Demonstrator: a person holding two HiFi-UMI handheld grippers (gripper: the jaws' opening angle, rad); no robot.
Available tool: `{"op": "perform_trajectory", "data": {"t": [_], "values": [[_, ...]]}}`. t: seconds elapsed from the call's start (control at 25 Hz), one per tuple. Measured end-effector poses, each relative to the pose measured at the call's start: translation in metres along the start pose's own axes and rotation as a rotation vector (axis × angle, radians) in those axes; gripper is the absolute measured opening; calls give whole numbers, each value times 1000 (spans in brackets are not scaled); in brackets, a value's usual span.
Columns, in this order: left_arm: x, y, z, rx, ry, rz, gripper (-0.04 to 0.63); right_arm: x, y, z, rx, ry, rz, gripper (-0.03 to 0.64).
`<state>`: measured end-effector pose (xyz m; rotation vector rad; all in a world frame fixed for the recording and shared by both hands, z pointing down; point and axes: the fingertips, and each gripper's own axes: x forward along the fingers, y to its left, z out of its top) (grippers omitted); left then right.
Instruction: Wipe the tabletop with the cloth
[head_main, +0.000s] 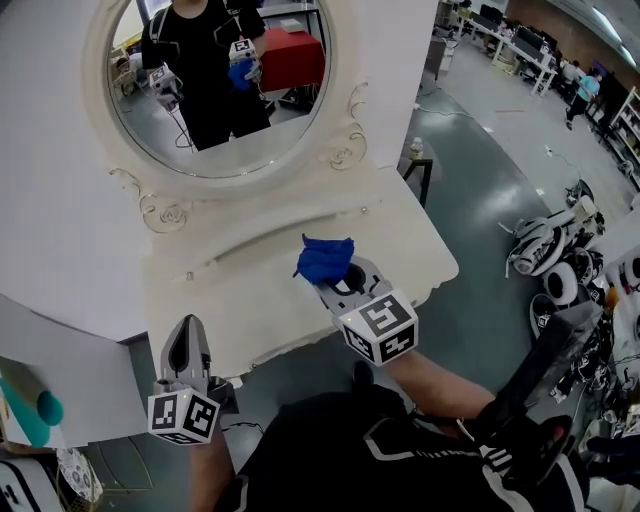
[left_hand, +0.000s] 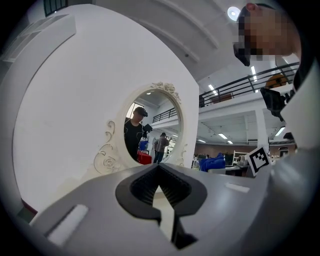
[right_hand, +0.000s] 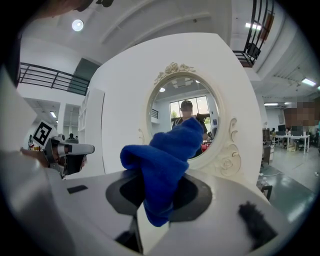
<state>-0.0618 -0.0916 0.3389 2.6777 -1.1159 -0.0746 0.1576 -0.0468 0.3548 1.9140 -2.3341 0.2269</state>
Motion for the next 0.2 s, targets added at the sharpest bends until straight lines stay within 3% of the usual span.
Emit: {"op": "perform_trajectory", "data": {"t": [0.2], "values": [[0,2,1,-33,-4,-19,8,1,-3,3,-4,-2,-6,115]]}}
